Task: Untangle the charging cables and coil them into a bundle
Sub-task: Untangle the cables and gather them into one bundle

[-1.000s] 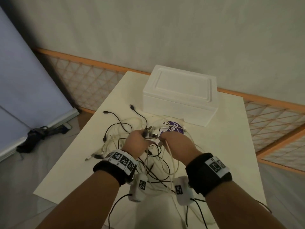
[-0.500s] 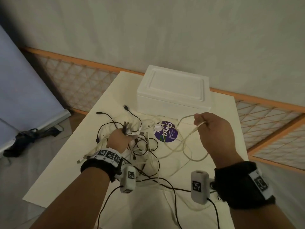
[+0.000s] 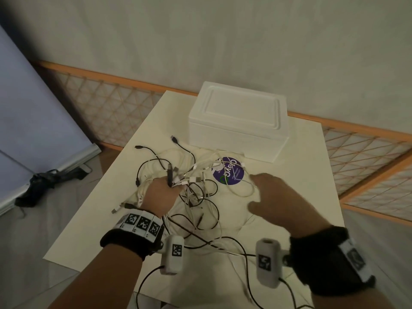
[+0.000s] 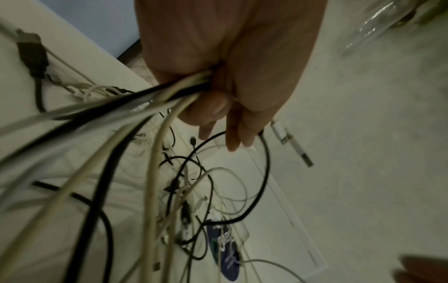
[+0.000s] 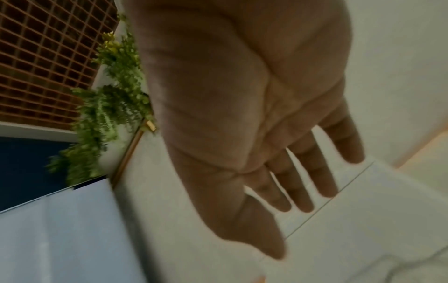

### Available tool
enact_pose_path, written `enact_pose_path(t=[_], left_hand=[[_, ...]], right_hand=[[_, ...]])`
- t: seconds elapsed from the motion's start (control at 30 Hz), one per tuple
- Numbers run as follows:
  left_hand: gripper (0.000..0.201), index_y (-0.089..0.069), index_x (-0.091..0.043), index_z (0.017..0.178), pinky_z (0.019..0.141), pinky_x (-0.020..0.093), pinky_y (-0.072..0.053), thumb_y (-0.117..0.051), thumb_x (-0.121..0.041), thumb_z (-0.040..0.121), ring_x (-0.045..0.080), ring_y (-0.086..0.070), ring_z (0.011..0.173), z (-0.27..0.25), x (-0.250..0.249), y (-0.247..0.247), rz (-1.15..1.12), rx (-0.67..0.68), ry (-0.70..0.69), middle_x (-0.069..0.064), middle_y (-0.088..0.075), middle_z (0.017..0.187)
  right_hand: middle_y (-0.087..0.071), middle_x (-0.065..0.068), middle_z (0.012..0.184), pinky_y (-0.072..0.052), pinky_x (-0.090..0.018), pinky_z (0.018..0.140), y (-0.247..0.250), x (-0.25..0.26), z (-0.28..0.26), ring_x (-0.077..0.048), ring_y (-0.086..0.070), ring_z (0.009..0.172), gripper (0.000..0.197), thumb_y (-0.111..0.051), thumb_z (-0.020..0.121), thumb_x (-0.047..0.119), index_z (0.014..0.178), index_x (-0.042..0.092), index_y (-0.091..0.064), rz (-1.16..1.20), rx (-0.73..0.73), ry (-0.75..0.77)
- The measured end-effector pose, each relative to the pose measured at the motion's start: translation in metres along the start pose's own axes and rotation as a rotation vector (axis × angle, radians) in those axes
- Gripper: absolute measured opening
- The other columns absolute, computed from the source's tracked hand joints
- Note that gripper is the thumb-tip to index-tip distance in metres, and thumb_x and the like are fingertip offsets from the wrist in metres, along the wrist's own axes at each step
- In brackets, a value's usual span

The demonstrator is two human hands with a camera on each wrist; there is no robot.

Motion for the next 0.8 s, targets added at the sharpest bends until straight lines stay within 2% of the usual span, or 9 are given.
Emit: enact_pose_path(t=[0.13, 0.23, 0.33, 0.4, 0.47, 0.57, 0.63, 0.7, 0.8], left_hand=[[0.026, -0.067, -0.007, 0.082, 0.065, 0.028, -0.045, -0.06, -0.031, 0.089, 0.02, -0.06, 0.075, -0.009, -0.002, 0.008, 0.03, 0.077, -0.019, 0.008, -0.066, 0.078], [0.035, -0.058, -0.011, 0.065, 0.053, 0.022, -0.036, -0.06, -0.035, 0.09, 0.013, -0.053, 0.06, -0.023, -0.006, 0.018, 0.007, 0.119, 0.0, 0.001, -0.058, 0.062], [0.044, -0.052, -0.014, 0.054, 0.047, 0.023, -0.031, -0.061, -0.039, 0.088, 0.004, -0.044, 0.04, -0.041, -0.012, 0.019, -0.059, 0.204, 0.062, -0.009, -0.048, 0.041], [0.043, -0.048, -0.016, 0.054, 0.044, 0.024, -0.026, -0.064, -0.04, 0.086, 0.008, -0.035, 0.036, -0.051, -0.009, 0.018, -0.229, 0.261, 0.145, -0.007, -0.042, 0.042], [0.039, -0.045, -0.018, 0.059, 0.043, 0.023, -0.021, -0.065, -0.035, 0.088, 0.011, -0.027, 0.041, -0.058, -0.007, 0.019, -0.507, 0.31, 0.215, -0.002, -0.036, 0.05], [0.038, -0.047, -0.021, 0.055, 0.04, 0.021, -0.02, -0.065, -0.018, 0.088, 0.009, -0.022, 0.042, -0.063, -0.004, 0.021, -0.895, 0.318, 0.289, -0.003, -0.029, 0.051], [0.031, -0.056, -0.015, 0.055, 0.041, 0.02, -0.029, -0.065, -0.011, 0.084, 0.01, -0.03, 0.042, -0.064, -0.008, 0.019, -1.105, 0.328, 0.299, 0.0, -0.035, 0.051], [0.024, -0.057, -0.004, 0.067, 0.046, 0.023, -0.041, -0.064, -0.017, 0.086, 0.015, -0.043, 0.048, -0.066, -0.014, 0.014, -1.188, 0.334, 0.291, 0.007, -0.044, 0.056], [0.035, -0.046, -0.013, 0.064, 0.039, 0.021, -0.034, -0.055, -0.029, 0.094, 0.012, -0.034, 0.04, -0.062, -0.014, 0.015, -1.212, 0.23, 0.323, 0.002, -0.038, 0.05]], right_hand=[[-0.05, -0.003, 0.135, -0.037, -0.034, 0.103, -0.015, 0.067, 0.005, -0.021, -0.046, 0.124, 0.054, -0.057, 0.087, 0.028, 0.138, 0.021, -0.042, 0.107, -0.075, 0.274], [-0.06, -0.002, 0.116, -0.049, -0.038, 0.087, -0.03, 0.091, 0.018, -0.022, -0.058, 0.106, 0.043, -0.056, 0.089, 0.041, 0.128, 0.025, -0.046, 0.116, -0.134, 0.314], [-0.063, -0.002, 0.097, -0.05, -0.034, 0.068, -0.052, 0.103, 0.033, -0.024, -0.062, 0.088, 0.035, -0.058, 0.086, 0.042, 0.11, 0.021, -0.045, 0.102, -0.13, 0.291], [-0.064, -0.003, 0.09, -0.052, -0.037, 0.067, -0.064, 0.106, 0.041, -0.025, -0.063, 0.083, 0.028, -0.057, 0.087, 0.033, 0.106, 0.019, -0.041, 0.066, -0.116, 0.283], [-0.064, -0.003, 0.083, -0.055, -0.04, 0.066, -0.068, 0.101, 0.047, -0.026, -0.064, 0.077, 0.022, -0.052, 0.087, 0.021, 0.105, 0.02, -0.039, 0.089, -0.156, 0.242], [-0.064, 0.002, 0.092, -0.054, -0.036, 0.07, -0.066, 0.099, 0.045, -0.016, -0.063, 0.079, 0.034, -0.055, 0.085, 0.018, 0.115, 0.021, -0.04, 0.408, -0.202, 0.256], [-0.065, 0.0, 0.095, -0.051, -0.031, 0.074, -0.068, 0.111, 0.038, -0.011, -0.063, 0.08, 0.041, -0.061, 0.083, 0.018, 0.12, 0.02, -0.043, 0.775, -0.003, 0.279], [-0.064, -0.001, 0.086, -0.049, -0.033, 0.074, -0.081, 0.124, 0.031, -0.011, -0.06, 0.075, 0.036, -0.064, 0.081, 0.023, 0.114, 0.021, -0.048, 0.961, 0.257, 0.295], [-0.065, -0.001, 0.083, -0.049, -0.032, 0.069, -0.099, 0.123, 0.021, -0.012, -0.06, 0.069, 0.032, -0.065, 0.08, 0.038, 0.104, 0.026, -0.048, 0.693, 0.425, 0.378]])
Point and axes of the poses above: each hand's wrist, its own z-axis towards the middle knuckle, its own y-axis out of the back of the hand, x = y × z, the point moved 5 cm from there along z, towards the middle knuckle
